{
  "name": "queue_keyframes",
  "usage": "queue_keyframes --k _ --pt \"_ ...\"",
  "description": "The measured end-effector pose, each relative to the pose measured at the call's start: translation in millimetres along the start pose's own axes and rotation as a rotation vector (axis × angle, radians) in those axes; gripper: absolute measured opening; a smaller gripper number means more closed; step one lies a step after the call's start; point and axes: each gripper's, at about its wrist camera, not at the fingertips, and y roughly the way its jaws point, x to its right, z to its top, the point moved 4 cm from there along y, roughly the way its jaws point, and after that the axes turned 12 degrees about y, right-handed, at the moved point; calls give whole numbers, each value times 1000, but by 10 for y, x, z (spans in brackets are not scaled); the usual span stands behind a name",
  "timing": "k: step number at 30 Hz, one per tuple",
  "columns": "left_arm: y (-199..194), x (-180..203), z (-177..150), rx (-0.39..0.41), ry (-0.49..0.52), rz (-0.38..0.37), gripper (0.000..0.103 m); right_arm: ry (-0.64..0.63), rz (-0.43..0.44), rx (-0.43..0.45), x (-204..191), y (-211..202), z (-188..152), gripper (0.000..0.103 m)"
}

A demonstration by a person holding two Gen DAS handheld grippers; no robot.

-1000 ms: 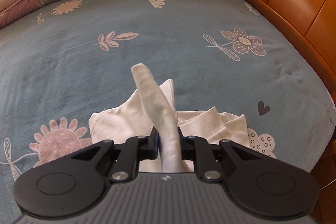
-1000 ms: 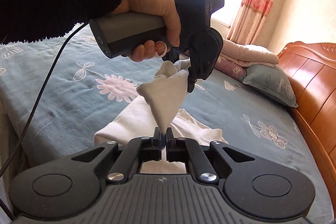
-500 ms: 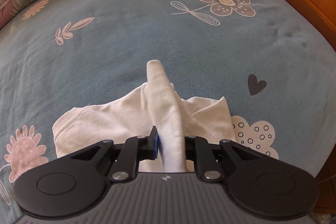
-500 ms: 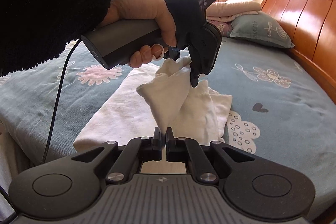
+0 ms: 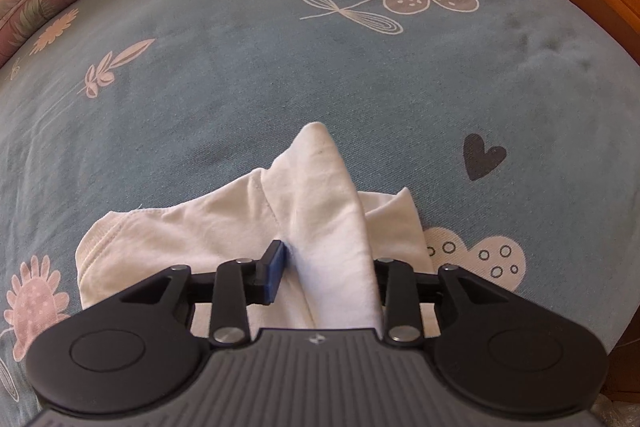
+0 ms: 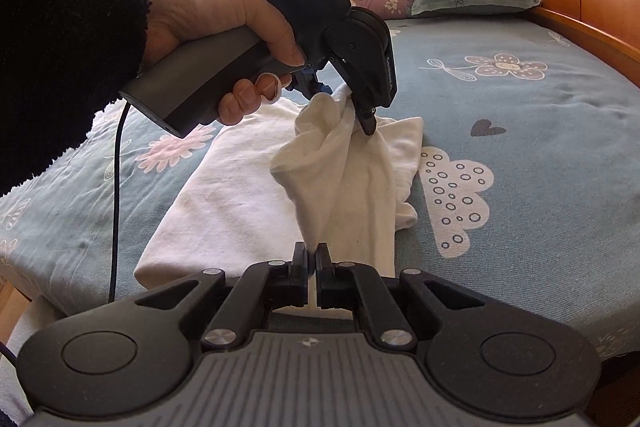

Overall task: Fold clothes
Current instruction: 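Lift the held sweatshirt with both grippers and fold it over, then open both grippers to release the folded sweatshirt, then raise both open grippers away from the folded sweatshirt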

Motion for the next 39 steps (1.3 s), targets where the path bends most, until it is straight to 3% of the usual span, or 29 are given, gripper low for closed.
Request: queue_keyframes --k 5,7,9,12,14,18,23,29,33,39 --pt "-31 26 27 55 -3 -49 49 -11 12 -17 8 -2 -71 16" --pt "-74 7 27 91 -17 -110 52 7 32 -29 35 6 -92 22" --pt "-167 -46 20 141 -47 -185 53 35 57 -40 72 11 -104 35" --pt "-339 -146 -16 203 -67 -286 55 107 105 -50 170 15 -92 43" --pt "-467 -228 -100 233 -48 -298 56 151 118 -46 259 9 -72 44" --pt "-707 -419 -482 287 38 -244 60 221 92 -16 455 -54 26 46" --pt "-953 -565 -1234 343 108 -163 67 284 99 29 653 -170 200 49" --pt "-1154 -327 -2068 364 190 -94 70 297 80 50 703 -161 299 49" --pt "-1195 -122 -2381 371 235 -41 71 285 75 58 635 -161 296 49" --pt "-945 108 -2507 326 396 73 71 250 52 66 537 -193 311 49"
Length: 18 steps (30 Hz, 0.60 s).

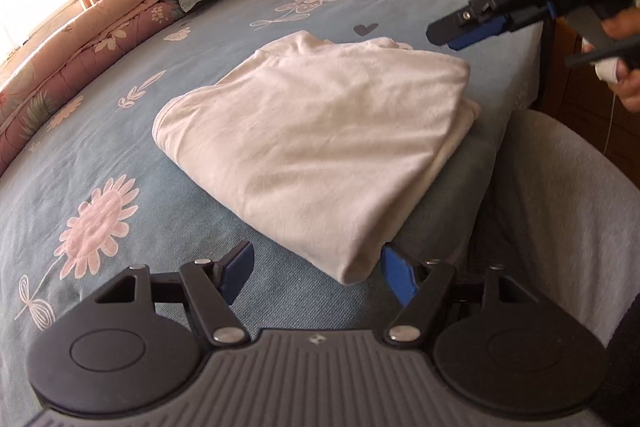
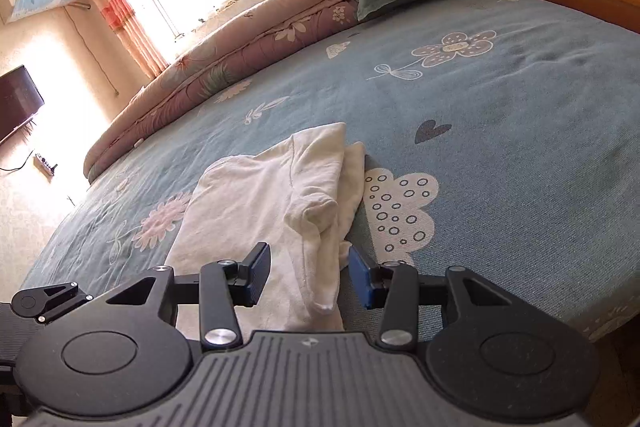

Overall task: Fold clothes
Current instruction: 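Raise both open grippers away from the folded sweatshirt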

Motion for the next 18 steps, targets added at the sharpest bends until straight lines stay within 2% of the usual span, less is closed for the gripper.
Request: queue_keyframes --k 3,8,13,15,18 --pt "57 -16 11 -16 27 84 73 -13 0 15 -51 -48 10 49" --pt "40 -140 -139 -40 -17 85 74 -51 -25 31 -80 -104 27 50" --pt "-86 -248 -178 -10 -88 -13 72 -65 -25 35 -110 -93 93 51" --pt "-188 -293 -148 25 -94 -70 72 -102 -10 31 -204 -52 128 51" --pt "-320 -509 -110 58 -151 -99 72 -178 22 24 -398 79 168 51"
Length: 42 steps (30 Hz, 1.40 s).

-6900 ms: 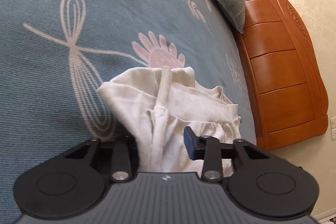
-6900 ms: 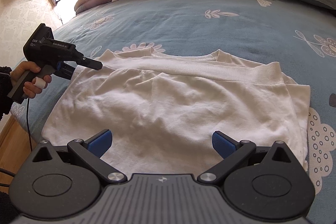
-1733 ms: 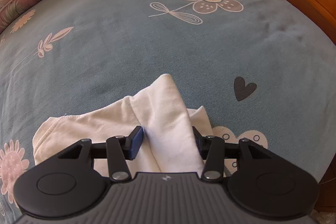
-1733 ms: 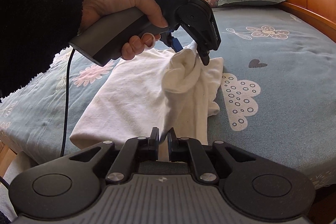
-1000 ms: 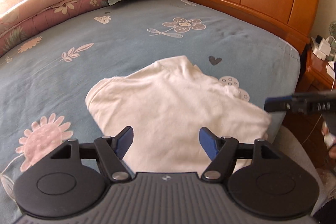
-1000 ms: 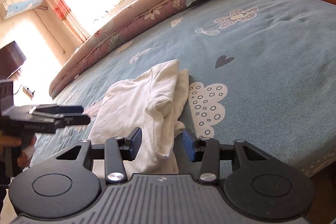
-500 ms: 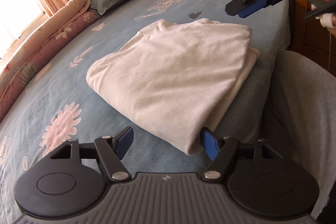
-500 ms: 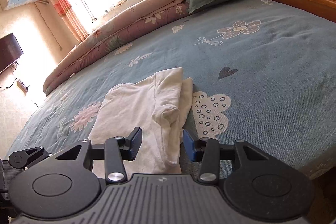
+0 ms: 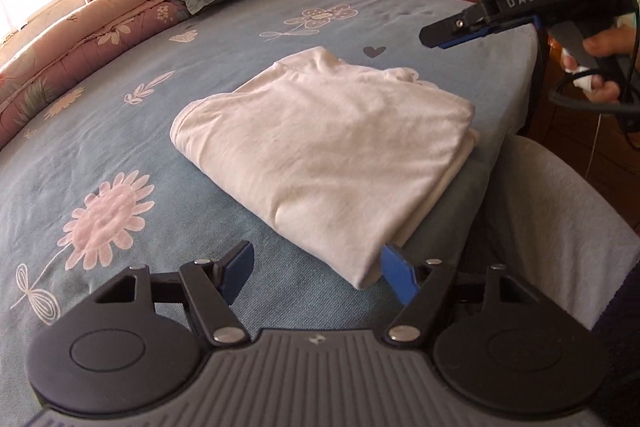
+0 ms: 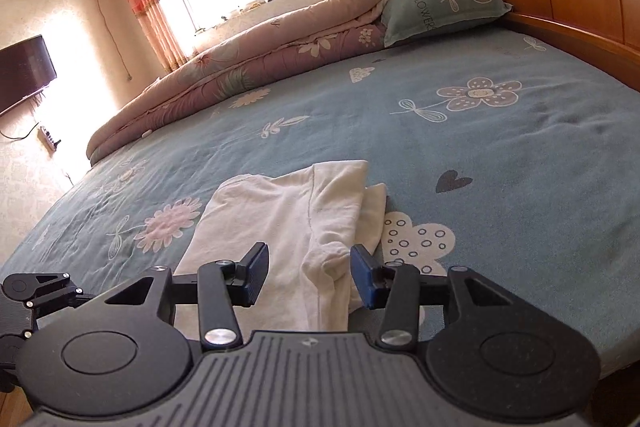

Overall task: Fold clothes
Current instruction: 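Raise both open grippers away from the folded sweatshirt, then roll the right gripper and close it on the sweatshirt edge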

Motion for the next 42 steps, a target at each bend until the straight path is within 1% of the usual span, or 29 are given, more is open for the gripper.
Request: queue_keyframes --k 2,3,4,5,6,8,9,10,11,12,14,16,17,18,20,21,23,26,28,30,31,34,37,38,39,40,41,42 --pt "-53 -236 69 8 -66 36 73 -43 29 -15 -116 154 35 47" --pt "-65 -383 109 13 -111 53 73 -55 43 -29 -163 242 44 38" --pt "-67 -499 149 24 -148 65 73 -64 57 -48 -206 360 38 32" --pt "-67 -602 189 36 -182 74 73 -75 42 -69 -205 441 -4 28" --pt "-51 -666 230 46 -205 73 73 -87 20 -91 -193 511 -54 27" --pt "7 -727 305 64 -232 58 73 -112 -25 -134 -169 651 -154 27" --pt "50 -721 336 73 -235 45 74 -113 -58 -158 -105 672 -232 26" --pt "93 -714 367 81 -238 31 74 -92 -78 -183 -3 660 -328 22" --pt "161 -688 387 85 -239 9 74 -58 -73 -202 96 618 -421 19" --pt "237 -654 404 88 -240 -16 74 -32 -55 -206 138 552 -453 18" --pt "412 -589 434 81 -244 -53 74 15 -16 -208 195 411 -487 20" --pt "566 -530 468 78 -254 -78 74 36 22 -163 187 285 -365 21" --pt "625 -504 488 82 -263 -93 74 49 37 -135 190 250 -273 24" --pt "672 -487 506 88 -274 -108 74 63 42 -110 200 253 -166 30" --pt "782 -473 518 91 -308 -136 74 75 25 -75 245 358 29 38" --pt "838 -473 512 85 -324 -144 74 87 18 -71 285 447 95 40" --pt "916 -478 479 74 -348 -149 74 139 15 -85 405 675 152 40" --pt "946 -500 436 72 -387 -166 74 234 13 -122 577 1000 136 40" --pt "939 -508 430 74 -388 -172 74 267 35 -117 591 1074 107 40" --pt "937 -505 424 71 -378 -175 75 224 48 -89 488 1054 96 36" --pt "941 -500 422 69 -374 -175 75 188 50 -77 416 1036 91 36" --pt "957 -481 419 62 -365 -175 75 -5 -14 -30 127 987 31 36" --pt "974 -463 424 57 -353 -178 79 -197 -84 5 -138 986 -82 36" --pt "978 -461 429 54 -350 -178 79 -240 -97 8 -194 994 -112 39" --pt "980 -461 437 50 -348 -178 79 -233 -97 6 -187 1002 -106 43" --pt "983 -461 444 47 -346 -178 79 -215 -95 4 -165 1008 -91 44" --pt "983 -461 451 43 -345 -179 79 -196 -93 2 -143 1014 -77 46" --pt "984 -462 457 40 -344 -180 79 -127 -66 -8 -57 1015 -32 49"
